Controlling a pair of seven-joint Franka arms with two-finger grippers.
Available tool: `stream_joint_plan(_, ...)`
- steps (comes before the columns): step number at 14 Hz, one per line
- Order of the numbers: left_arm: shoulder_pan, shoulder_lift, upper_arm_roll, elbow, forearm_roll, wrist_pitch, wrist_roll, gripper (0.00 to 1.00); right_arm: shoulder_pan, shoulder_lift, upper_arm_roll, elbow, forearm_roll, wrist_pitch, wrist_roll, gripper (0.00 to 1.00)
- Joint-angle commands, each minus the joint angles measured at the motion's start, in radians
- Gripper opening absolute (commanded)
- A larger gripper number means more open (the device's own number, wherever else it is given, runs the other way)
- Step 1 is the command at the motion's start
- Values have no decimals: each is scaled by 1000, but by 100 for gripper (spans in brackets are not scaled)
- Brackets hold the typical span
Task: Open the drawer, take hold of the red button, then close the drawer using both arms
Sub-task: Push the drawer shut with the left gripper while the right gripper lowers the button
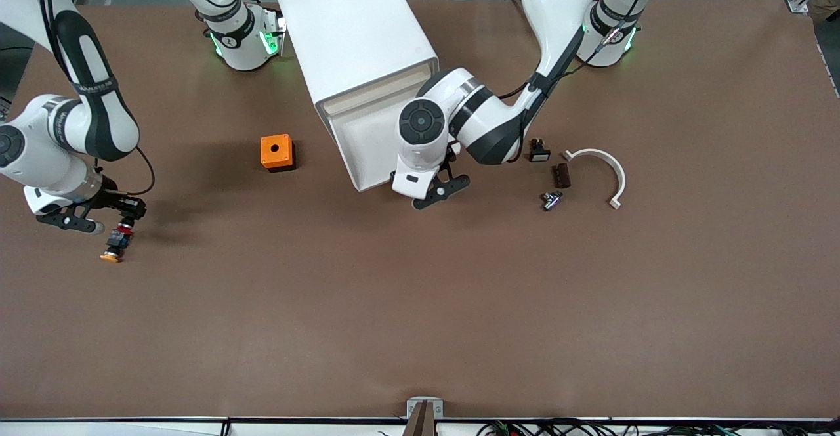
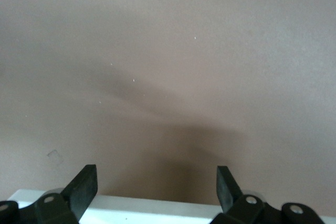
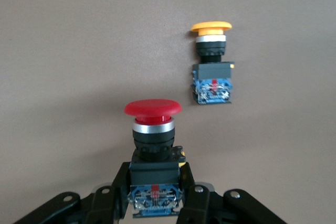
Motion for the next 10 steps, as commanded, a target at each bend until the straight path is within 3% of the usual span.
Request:
stream_joint_plan(1, -20, -3, -6, -4, -19, 12, -10, 100, -13, 49, 21, 26, -16, 33, 2, 0)
stream_joint_plan(10, -98, 9, -9, -4, -127, 12, -8, 100, -8, 140, 22, 132, -14, 30, 5, 0)
